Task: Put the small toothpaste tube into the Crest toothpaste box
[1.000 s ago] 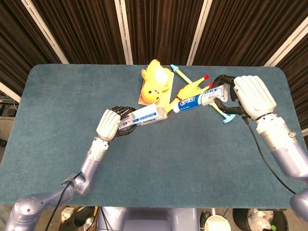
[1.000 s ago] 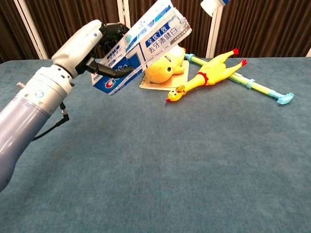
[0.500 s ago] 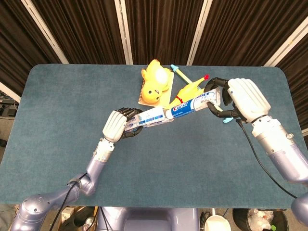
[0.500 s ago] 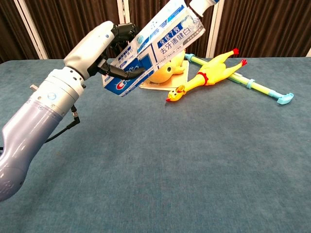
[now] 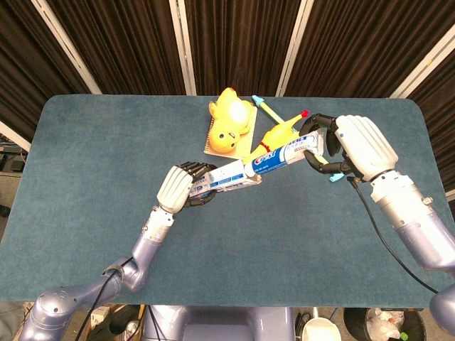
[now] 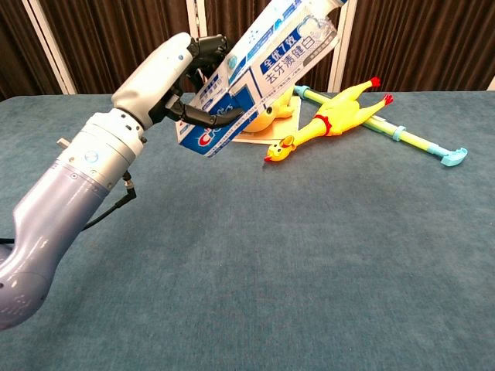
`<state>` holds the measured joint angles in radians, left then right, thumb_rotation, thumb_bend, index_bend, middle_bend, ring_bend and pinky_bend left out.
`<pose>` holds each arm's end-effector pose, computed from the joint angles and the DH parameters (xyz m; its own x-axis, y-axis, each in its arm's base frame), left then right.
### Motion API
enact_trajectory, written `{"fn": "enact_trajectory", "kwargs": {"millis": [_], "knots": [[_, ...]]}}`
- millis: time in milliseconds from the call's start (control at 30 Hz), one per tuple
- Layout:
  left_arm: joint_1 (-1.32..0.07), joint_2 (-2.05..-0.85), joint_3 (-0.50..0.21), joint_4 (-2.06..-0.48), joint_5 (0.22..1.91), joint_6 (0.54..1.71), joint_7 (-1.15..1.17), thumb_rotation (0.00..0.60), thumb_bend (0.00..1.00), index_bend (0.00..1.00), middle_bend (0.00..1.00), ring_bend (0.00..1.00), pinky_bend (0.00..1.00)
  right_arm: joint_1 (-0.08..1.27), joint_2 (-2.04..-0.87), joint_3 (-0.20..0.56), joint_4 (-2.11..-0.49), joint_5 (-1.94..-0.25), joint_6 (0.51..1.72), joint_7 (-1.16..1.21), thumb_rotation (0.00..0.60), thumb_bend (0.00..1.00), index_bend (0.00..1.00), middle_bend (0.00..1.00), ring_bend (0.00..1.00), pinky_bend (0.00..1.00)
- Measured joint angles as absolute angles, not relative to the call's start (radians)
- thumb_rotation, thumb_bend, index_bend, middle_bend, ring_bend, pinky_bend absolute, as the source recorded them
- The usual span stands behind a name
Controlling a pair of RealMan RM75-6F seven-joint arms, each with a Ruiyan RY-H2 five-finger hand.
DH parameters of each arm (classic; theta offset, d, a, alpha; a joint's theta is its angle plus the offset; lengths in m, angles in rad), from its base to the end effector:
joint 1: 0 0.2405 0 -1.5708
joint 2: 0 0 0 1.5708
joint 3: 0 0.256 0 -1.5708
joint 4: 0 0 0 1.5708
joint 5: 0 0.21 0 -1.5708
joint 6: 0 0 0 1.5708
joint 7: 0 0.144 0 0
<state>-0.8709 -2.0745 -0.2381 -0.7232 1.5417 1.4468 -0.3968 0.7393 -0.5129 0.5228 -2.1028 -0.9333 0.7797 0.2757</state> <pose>-0.0754 0.3591 -0.0630 -0.1227 -0.0279 0.9920 0.7664 -0.6378 0.0769 -0.0469 -0.3408 0.2632 0.0898 -0.1935 0.9770 -0.9401 -0.3403 0.0190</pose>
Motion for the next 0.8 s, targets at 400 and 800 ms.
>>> {"fn": "enact_trajectory", "kwargs": {"millis": [400,800], "knots": [[-0.888,-2.100,-0.250,-0.710,1.533,1.443,-0.398,0.600,0.43,0.32,0.50,0.49,0.55,0.729,-0.507,0.516,-2.137,-0.926,0.788,0.286,0.600,0.81,0.90,0.76,0.69,0.62],[-0.915,-2.128,-0.265,-0.687,1.528,1.446,-0.407,0.600,0.43,0.32,0.50,0.48,0.54,0.721,-0.491,0.532,-2.163,-0.902,0.787,0.354,0.600,0.81,0.90,0.76,0.69,0.62]]}}
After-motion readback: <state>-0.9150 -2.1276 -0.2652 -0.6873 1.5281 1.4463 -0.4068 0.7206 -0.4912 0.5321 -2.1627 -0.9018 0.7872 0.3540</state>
